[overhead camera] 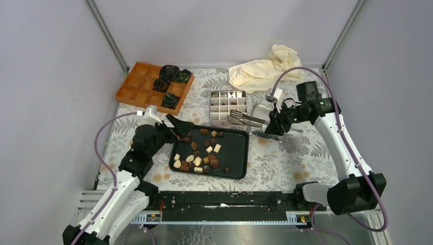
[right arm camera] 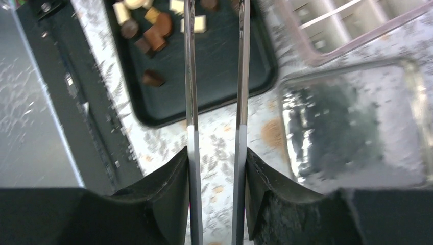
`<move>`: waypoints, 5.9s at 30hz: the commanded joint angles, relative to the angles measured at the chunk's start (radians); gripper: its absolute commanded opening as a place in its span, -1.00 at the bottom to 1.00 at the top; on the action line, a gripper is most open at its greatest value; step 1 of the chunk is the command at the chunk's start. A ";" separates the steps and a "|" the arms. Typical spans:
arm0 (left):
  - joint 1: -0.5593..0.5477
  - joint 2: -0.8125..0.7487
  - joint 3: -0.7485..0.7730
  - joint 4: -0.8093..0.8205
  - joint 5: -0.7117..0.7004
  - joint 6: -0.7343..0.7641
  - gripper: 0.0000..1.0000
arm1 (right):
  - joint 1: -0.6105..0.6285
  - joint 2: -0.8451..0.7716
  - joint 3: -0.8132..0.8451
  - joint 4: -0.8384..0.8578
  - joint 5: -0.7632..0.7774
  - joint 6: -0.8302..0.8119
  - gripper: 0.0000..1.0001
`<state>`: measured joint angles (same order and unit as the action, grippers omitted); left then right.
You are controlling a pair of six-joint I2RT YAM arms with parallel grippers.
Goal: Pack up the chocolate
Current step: Place the fake chocolate in the packing box, then pick up the fake chocolate from the plate, then place the fake chocolate in the packing box.
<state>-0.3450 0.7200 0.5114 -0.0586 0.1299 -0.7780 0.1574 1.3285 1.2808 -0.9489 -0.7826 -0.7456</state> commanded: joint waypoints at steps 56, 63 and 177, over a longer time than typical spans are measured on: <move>0.007 -0.231 -0.296 0.183 0.202 -0.389 0.87 | 0.304 -0.102 -0.463 0.095 0.180 -0.531 -0.17; 0.006 -0.245 -0.306 0.173 0.205 -0.399 0.86 | 0.327 -0.101 -0.477 0.113 0.185 -0.526 -0.24; 0.006 -0.106 -0.342 0.369 0.234 -0.420 0.84 | -0.064 0.368 0.098 0.331 0.160 0.331 -0.27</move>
<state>-0.3450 0.6132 0.1440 0.2630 0.3519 -1.2205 0.0837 1.7351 1.3437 -0.6418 -0.6109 -0.4217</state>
